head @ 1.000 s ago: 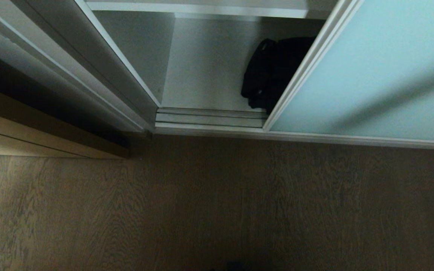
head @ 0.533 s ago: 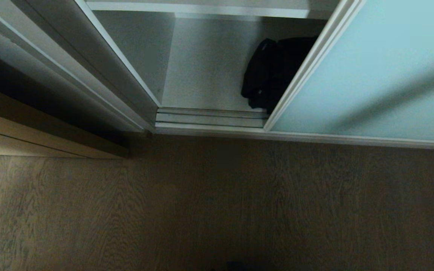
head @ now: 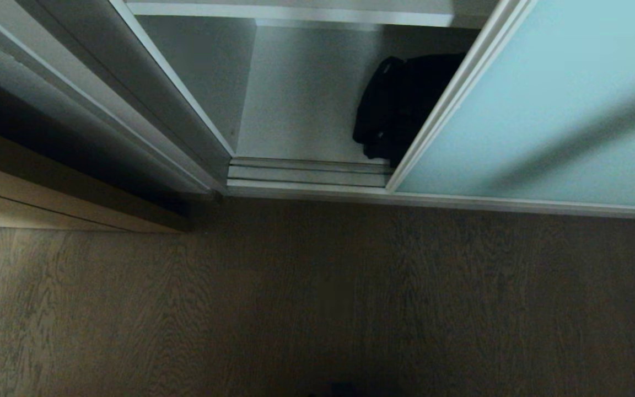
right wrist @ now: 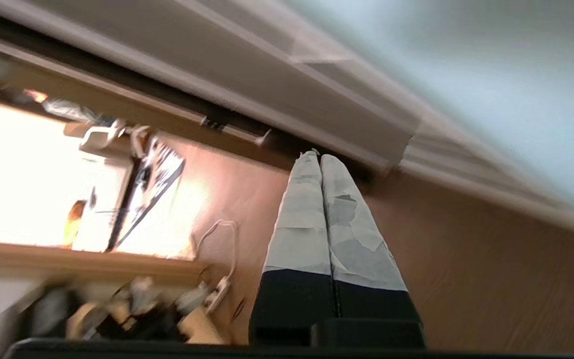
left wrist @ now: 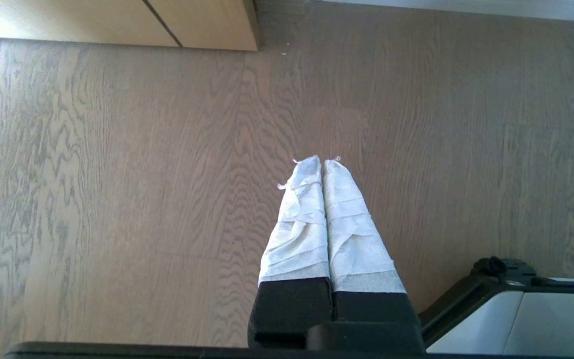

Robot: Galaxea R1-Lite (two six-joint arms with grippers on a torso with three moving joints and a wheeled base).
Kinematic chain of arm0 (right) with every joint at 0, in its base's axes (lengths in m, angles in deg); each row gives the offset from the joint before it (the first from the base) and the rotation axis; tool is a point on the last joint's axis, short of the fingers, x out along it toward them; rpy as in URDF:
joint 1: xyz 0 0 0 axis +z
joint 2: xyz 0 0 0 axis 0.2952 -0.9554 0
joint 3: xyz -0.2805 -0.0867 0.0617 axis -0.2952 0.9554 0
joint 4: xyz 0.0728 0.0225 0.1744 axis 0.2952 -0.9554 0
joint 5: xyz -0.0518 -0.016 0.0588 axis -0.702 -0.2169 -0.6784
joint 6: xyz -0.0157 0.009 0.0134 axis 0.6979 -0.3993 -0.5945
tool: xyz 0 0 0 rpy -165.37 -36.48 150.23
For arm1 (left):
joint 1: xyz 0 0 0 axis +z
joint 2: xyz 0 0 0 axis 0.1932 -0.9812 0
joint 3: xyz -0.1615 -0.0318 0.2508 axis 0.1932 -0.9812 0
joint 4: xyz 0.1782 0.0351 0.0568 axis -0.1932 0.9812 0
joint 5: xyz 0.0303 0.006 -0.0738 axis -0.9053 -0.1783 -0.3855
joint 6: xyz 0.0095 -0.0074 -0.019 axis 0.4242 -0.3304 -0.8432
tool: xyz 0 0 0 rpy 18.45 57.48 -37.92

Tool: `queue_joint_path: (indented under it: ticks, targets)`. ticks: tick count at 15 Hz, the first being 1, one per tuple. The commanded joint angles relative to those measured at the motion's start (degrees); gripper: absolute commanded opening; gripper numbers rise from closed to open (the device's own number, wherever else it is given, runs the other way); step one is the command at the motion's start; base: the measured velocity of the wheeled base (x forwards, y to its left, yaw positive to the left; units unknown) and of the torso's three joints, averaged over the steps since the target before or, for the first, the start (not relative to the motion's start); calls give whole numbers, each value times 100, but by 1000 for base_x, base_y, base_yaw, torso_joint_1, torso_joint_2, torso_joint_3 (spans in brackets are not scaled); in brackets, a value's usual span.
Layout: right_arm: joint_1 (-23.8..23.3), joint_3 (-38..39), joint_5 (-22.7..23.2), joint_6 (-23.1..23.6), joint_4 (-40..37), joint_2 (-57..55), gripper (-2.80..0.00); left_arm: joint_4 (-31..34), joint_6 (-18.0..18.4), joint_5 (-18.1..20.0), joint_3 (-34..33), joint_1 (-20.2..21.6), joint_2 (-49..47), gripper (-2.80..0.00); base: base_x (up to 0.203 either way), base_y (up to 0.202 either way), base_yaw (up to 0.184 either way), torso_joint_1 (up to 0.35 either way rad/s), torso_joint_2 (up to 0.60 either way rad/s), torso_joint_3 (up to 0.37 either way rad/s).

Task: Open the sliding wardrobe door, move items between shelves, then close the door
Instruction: Close the door

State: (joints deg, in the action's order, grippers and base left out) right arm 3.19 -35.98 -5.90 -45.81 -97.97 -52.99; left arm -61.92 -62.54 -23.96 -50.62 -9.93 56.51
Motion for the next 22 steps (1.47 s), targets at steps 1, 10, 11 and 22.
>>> queue_joint_path:
  ticks: [1, 10, 11, 22]
  targets:
    - [3, -28, -131, -14, 411, -572, -280, -2, -1, 0, -1, 2, -6, -280, 0, 0, 0, 0, 0, 0]
    - [64, 64, -1470, -51, 1474, -1092, -280, -2, -1, 0, -1, 2, 3, -280, 0, 0, 0, 0, 0, 0]
    - [120, 38, -1470, -51, 1480, -1090, -280, -2, -1, 0, -1, 2, -4, -280, 0, 0, 0, 0, 0, 0]
    - [1392, -604, -2446, 153, 1499, -1966, -280, -2, -1, 0, -1, 2, 2, -280, 0, 0, 0, 0, 0, 0]
